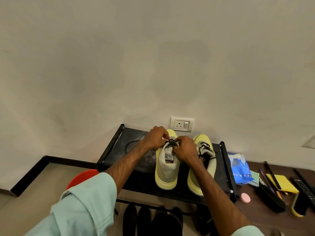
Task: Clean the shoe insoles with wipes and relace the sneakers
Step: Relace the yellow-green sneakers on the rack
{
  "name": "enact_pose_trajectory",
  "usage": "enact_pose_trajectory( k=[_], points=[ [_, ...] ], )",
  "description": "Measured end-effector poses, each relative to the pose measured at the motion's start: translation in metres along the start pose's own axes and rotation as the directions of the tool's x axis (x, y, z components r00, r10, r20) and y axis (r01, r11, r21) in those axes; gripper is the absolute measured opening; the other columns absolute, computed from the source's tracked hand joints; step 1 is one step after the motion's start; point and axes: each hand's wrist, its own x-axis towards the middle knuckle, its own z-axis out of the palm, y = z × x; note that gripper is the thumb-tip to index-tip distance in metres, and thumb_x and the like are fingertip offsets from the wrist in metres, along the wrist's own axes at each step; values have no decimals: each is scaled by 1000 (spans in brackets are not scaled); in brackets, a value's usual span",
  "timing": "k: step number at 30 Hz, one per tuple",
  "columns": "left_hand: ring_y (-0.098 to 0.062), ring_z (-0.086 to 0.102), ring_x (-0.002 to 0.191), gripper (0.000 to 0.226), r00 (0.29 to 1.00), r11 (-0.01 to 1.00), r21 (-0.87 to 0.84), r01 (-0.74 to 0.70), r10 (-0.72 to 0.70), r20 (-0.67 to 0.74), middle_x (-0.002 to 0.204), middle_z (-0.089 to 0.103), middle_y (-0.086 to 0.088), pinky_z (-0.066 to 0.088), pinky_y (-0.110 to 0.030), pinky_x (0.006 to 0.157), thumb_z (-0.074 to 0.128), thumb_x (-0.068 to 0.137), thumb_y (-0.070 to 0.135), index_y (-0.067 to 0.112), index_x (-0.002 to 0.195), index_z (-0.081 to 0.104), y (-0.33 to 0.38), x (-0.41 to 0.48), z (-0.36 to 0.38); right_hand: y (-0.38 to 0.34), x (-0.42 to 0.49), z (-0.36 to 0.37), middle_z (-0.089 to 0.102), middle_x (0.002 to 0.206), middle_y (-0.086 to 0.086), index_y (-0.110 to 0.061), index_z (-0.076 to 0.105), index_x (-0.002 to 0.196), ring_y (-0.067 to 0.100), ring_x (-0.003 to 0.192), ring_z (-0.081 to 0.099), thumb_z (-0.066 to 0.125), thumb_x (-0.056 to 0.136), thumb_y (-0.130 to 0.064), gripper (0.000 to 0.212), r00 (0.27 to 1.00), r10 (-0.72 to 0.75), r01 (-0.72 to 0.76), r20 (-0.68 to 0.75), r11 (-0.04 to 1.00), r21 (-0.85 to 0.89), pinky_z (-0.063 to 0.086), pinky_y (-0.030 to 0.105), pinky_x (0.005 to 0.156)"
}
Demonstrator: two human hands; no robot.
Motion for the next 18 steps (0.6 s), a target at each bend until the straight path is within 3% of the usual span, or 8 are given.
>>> enact_pose_trajectory(
  k=[3,6,9,12,14,15,16,18],
  points=[
    [-13,61,80,14,1000,1000,11,-7,8,-27,104,74,-2,46,-23,73,73,91,22,13,100,78,1,-3,3,1,1,3,77,98,7,-17,79,102,27,86,70,75,77,-15,26,999,35,-34,-26,999,40,60,36,79],
    [-12,58,79,15,999,1000,-3,-28,28,-30,105,73,-4,47,-24,75,69,94,24,12,101,75,-2,-4,7,1,1,2,76,98,6,-16,79,103,25,85,69,75,80,-17,23,999,29,-28,-16,999,37,60,36,78],
    [-9,55,77,15,999,999,-30,-43,43,-12,105,71,-6,45,-21,75,65,96,24,11,103,70,-7,-5,6,1,3,-15,75,100,6,-12,77,106,23,89,69,75,87,-27,25,983,-40,24,180,995,93,59,35,76],
    [-3,53,70,13,998,995,-92,-50,52,18,106,70,-7,42,-14,64,65,96,16,9,107,69,-10,-5,2,-1,6,-43,73,88,5,-7,75,102,19,80,65,66,97,-29,24,897,-57,-75,438,958,278,56,28,70],
    [-4,54,70,12,999,992,-118,-39,43,29,107,70,-7,41,-13,61,63,97,14,9,107,68,-10,-4,1,-1,16,-49,70,84,7,-3,74,99,20,77,61,56,102,-16,22,916,-68,-73,395,941,330,55,34,74],
    [-5,55,71,12,999,991,-125,-35,39,31,108,69,-7,41,-13,60,61,98,15,10,107,67,-10,-4,1,-1,22,-47,72,93,9,-2,74,105,20,81,63,55,101,-10,22,943,-74,-30,325,953,302,56,33,77],
    [-6,57,72,11,999,991,-133,-30,34,31,108,69,-7,42,-13,60,60,99,16,12,107,65,-9,-3,1,-1,27,-43,74,105,10,-3,75,109,19,85,65,56,99,-7,22,964,-94,38,248,975,221,56,27,76],
    [-9,63,71,9,999,987,-161,-21,25,23,107,69,-7,47,-12,57,60,99,14,14,107,65,-11,-5,0,-4,34,-30,74,113,8,-11,79,109,17,83,67,63,94,-5,22,972,-157,147,173,987,69,48,11,60]
  ],
)
